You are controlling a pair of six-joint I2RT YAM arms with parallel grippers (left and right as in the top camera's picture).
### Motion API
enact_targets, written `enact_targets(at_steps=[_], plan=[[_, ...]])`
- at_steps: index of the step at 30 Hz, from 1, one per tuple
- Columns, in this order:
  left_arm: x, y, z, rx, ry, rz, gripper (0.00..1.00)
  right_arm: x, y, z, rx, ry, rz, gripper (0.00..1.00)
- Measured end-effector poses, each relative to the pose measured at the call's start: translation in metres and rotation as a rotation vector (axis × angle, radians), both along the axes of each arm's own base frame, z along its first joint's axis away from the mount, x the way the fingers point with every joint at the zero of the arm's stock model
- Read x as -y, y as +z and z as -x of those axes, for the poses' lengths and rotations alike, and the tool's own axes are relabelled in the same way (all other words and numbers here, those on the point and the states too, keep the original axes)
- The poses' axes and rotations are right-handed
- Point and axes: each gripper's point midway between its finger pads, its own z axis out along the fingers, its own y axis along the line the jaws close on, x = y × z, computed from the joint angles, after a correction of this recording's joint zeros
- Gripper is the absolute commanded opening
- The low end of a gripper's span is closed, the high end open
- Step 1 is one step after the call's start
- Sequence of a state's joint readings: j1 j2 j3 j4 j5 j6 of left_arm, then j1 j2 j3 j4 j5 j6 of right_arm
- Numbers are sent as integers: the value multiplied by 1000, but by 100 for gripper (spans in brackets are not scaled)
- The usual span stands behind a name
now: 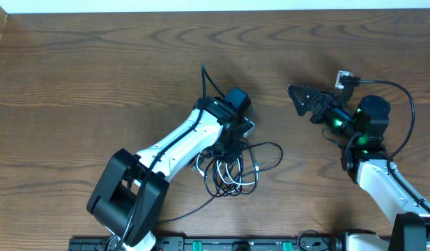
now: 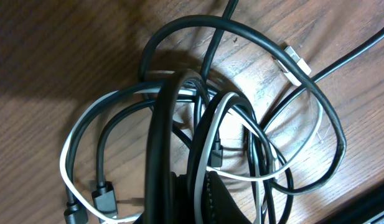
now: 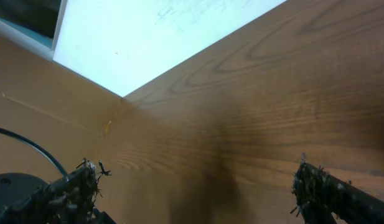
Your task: Untangle cables
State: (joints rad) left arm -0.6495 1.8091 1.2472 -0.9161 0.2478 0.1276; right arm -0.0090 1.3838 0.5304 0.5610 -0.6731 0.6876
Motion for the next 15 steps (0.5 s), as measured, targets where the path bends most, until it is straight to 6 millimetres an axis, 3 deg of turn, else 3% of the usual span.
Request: enact_targets(at_steps=[3,5,7,10,12,13,15], plan=[[2,6,-2,16,21,15,7,0,0,0,7,2,9,99],[7,22,-9,69,44,58,8,0,0,0,10,3,12,99],[17,54,-22,174,63,144,8,0,0,0,12,3,14,99],[26,122,-35,365,76,303,8,0,0,0,12,4,15,99],[28,158,-37,462,79,383,8,0,0,0,12,4,15,99],[27,187,-38,544,82,444,8,0,0,0,12,4,15,99],[23,216,-37,629,91,493,8,0,0,0,12,4,15,99]])
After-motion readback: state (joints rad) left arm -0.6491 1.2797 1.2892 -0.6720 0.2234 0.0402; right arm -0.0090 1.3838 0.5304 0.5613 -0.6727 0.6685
